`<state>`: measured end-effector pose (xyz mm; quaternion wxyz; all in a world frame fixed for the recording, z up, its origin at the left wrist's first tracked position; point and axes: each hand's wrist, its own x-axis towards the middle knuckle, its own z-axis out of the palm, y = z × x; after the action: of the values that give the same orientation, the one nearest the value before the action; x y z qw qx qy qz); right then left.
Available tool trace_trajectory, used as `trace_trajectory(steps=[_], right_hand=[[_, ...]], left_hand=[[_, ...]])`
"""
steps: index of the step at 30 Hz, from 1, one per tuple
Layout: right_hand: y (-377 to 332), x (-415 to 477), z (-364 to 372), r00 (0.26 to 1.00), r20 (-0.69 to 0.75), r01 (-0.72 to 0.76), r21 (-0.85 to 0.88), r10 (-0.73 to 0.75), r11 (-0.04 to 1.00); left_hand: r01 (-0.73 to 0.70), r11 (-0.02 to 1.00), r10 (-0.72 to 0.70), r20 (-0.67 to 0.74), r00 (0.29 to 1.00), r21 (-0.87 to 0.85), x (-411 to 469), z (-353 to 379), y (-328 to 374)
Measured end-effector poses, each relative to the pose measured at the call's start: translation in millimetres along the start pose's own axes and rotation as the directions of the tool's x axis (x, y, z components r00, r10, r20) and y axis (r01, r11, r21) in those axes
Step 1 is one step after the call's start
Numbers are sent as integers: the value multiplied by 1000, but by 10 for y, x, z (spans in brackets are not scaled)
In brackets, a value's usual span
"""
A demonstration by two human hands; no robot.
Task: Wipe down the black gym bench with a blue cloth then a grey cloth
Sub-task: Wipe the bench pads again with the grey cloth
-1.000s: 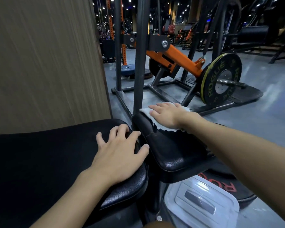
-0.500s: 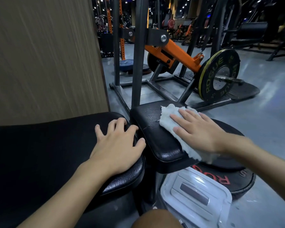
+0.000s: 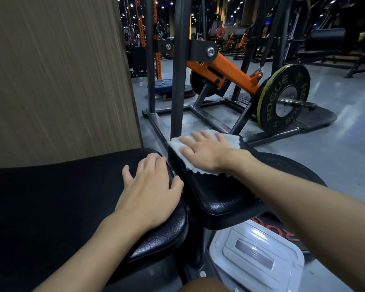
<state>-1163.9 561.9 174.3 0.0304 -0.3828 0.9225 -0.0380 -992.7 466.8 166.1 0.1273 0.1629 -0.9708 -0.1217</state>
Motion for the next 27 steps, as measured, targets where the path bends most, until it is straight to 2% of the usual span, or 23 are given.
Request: trace_trajectory(steps=[3, 5, 10, 14, 19, 22, 24, 27], right_hand=[[14, -144, 50, 994, -16, 105, 18, -104, 994], [173, -188, 39, 993, -9, 119, 21, -119, 993], [666, -288, -72, 998, -16, -62, 3, 62, 998], [515, -360, -44, 986, -27, -166, -39, 165, 985], [-67, -677, 88, 995, -68, 69, -47, -72, 997], [31, -760, 64, 989, -58, 137, -22, -138, 990], [272, -756, 22, 994, -29, 104, -23, -105, 994], [634, -737, -16, 999, -34, -38, -25, 38, 999]], left_hand=[[37, 999, -38, 14, 999, 32, 3, -5, -6], [37, 998, -38, 35, 999, 44, 1, -10, -17], [34, 998, -36, 37, 999, 51, -3, -12, -26], [37, 999, -39, 39, 999, 34, 4, -12, -14], [40, 999, -39, 21, 999, -33, -35, -54, -1], [46, 999, -46, 14, 999, -28, -64, -71, -17], [45, 999, -45, 19, 999, -28, -73, -69, -30], [40, 999, -40, 10, 999, -35, -60, -60, -37]])
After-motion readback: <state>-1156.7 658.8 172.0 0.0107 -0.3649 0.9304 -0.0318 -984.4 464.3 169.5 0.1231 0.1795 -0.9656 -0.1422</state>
